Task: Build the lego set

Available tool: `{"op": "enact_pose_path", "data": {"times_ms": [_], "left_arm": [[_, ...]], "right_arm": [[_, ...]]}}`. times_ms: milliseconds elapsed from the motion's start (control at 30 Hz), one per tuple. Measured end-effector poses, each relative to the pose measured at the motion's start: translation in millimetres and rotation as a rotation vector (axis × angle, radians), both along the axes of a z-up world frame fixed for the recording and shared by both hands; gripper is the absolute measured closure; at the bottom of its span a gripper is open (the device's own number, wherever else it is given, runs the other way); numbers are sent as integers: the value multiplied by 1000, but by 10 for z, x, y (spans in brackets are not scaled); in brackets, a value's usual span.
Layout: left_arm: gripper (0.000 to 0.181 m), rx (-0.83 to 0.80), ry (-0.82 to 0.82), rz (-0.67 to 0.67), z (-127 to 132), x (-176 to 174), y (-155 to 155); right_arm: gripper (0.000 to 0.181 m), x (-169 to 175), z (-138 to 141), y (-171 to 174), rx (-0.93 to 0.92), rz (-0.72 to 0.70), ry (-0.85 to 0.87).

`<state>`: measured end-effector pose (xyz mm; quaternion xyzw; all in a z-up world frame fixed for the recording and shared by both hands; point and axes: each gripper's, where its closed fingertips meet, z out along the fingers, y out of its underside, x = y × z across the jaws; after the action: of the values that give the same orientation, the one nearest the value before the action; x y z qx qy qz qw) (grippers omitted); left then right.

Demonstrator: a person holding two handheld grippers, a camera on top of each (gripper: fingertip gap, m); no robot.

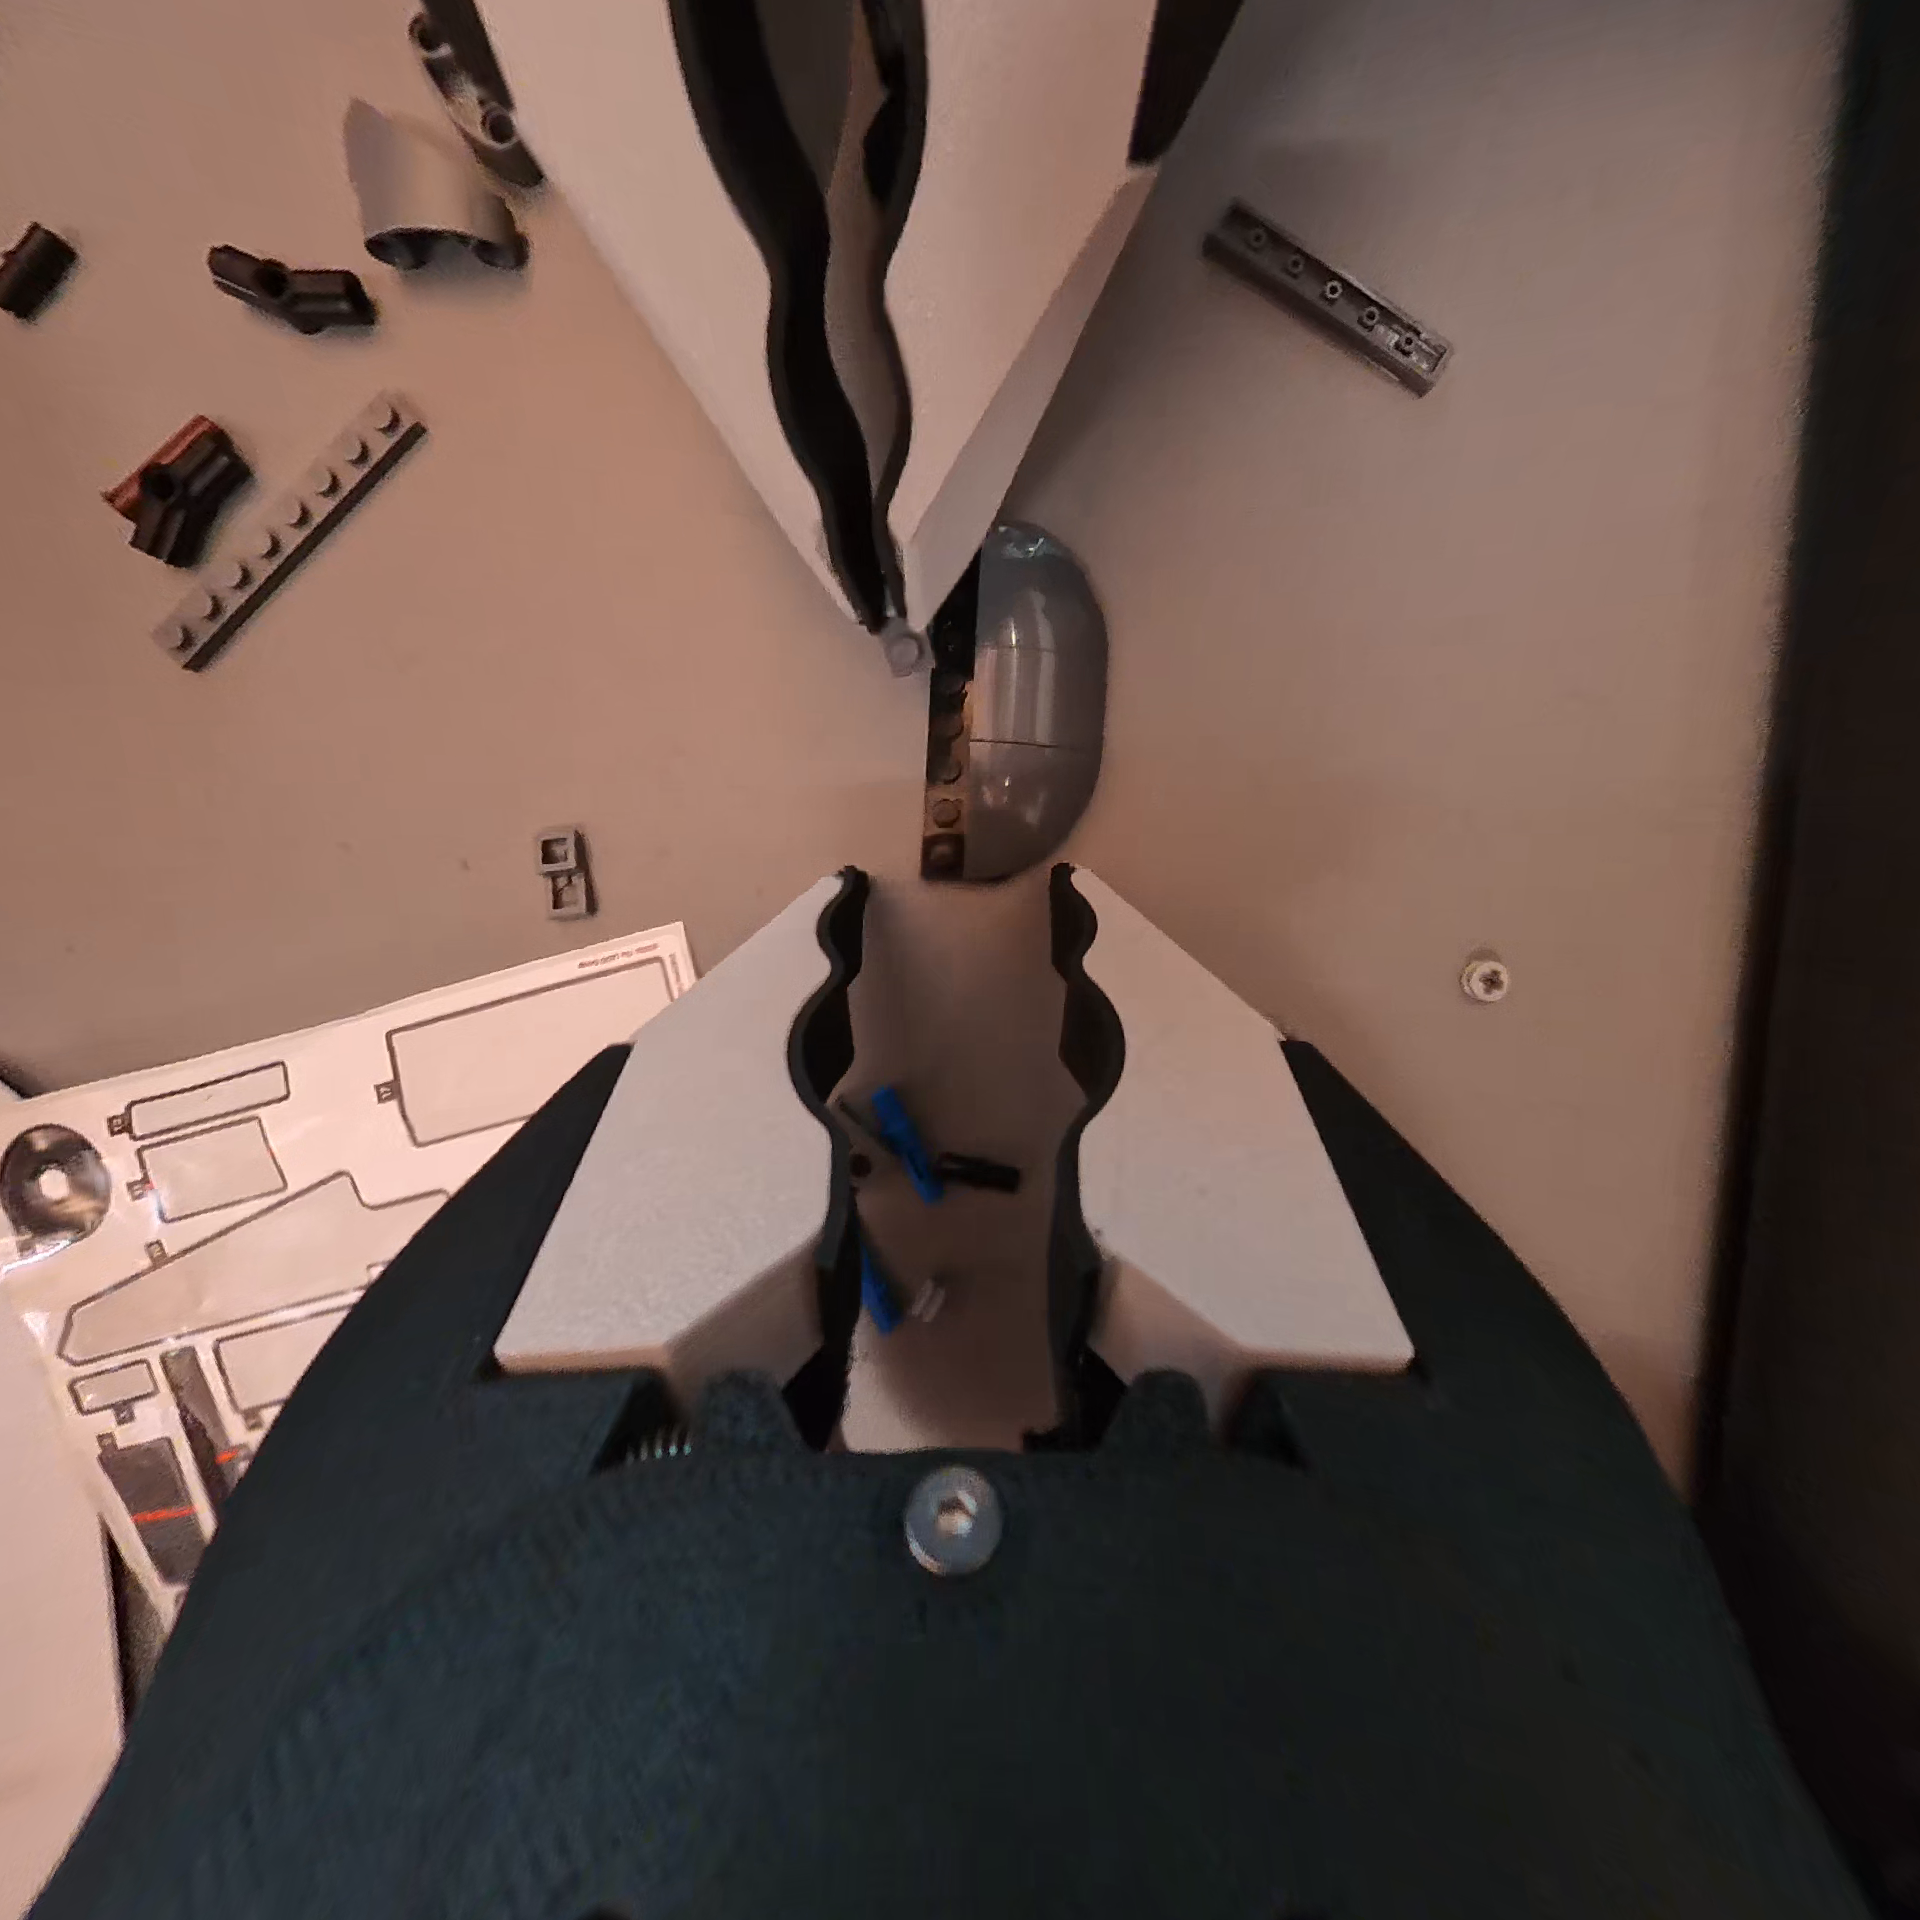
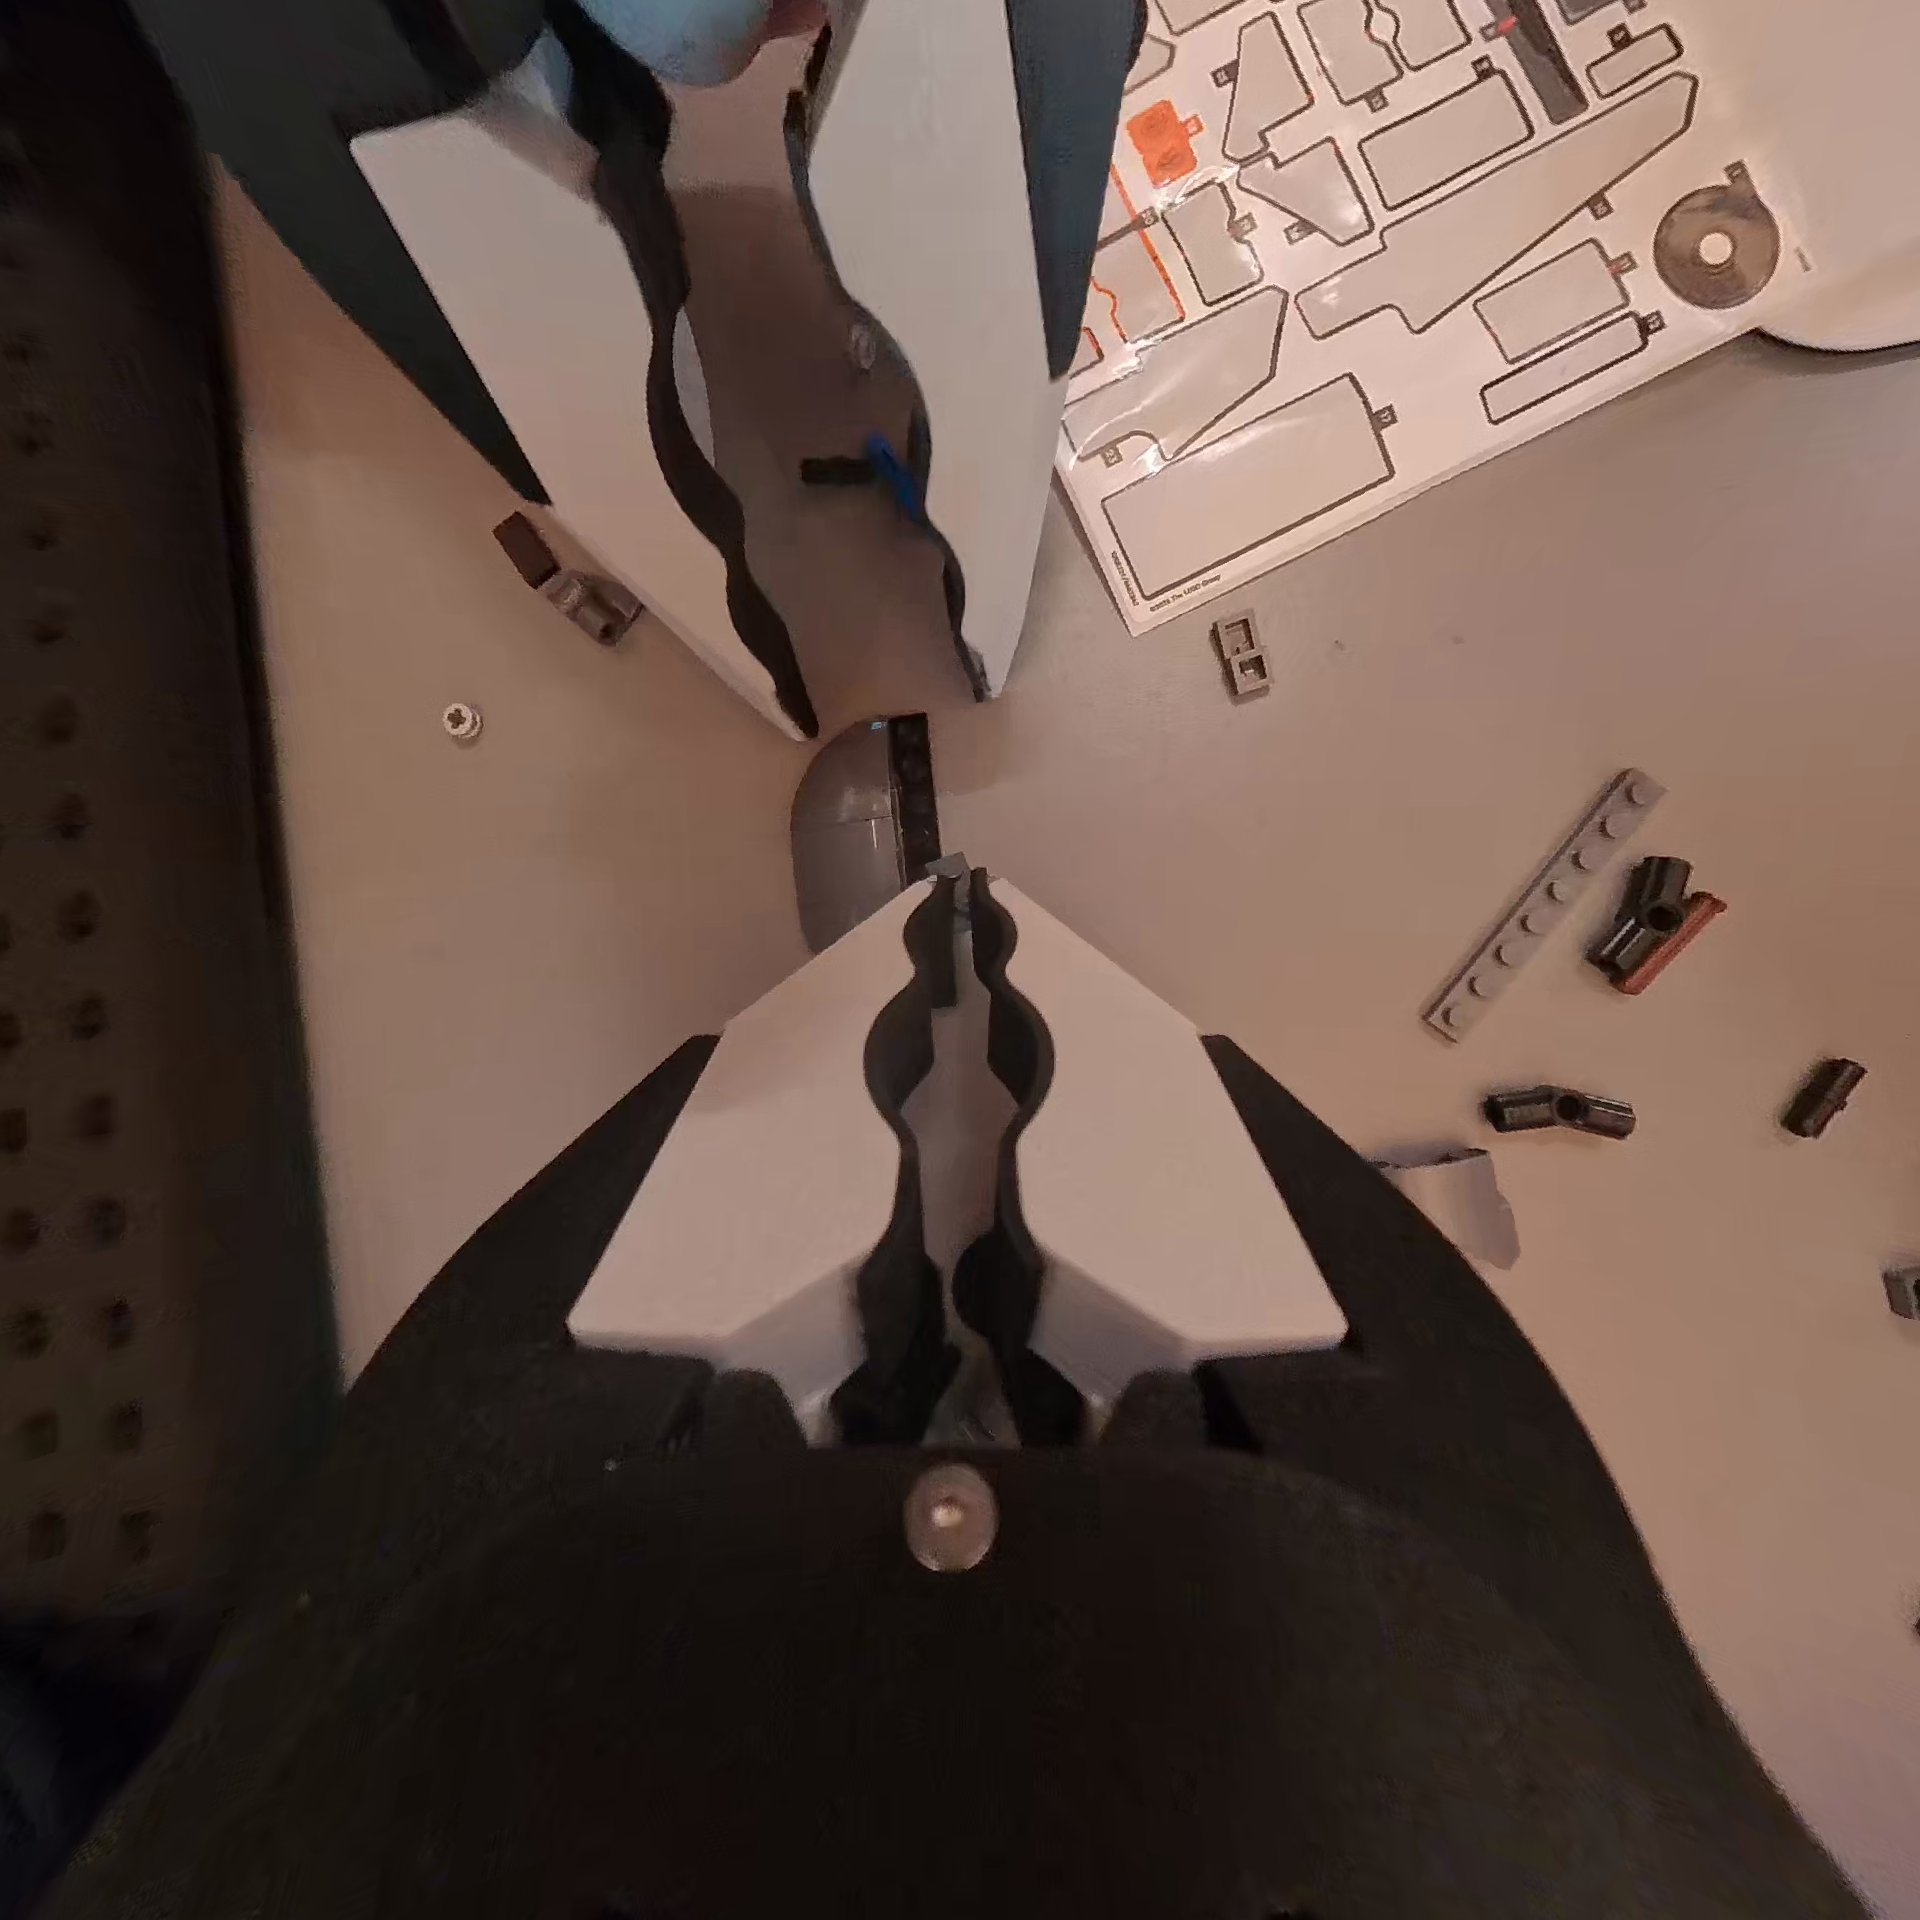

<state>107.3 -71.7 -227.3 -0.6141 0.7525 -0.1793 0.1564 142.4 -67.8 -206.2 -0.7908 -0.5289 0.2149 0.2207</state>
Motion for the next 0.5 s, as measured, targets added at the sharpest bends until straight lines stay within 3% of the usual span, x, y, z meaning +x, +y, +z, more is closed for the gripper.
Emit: {"op": "enact_pose_path", "data": {"times_ms": [500], "left_arm": [[150,10,-1,-6,-9,23,-18]], "right_arm": [[181,-83,-107,3,-97,-54,-9]]}}
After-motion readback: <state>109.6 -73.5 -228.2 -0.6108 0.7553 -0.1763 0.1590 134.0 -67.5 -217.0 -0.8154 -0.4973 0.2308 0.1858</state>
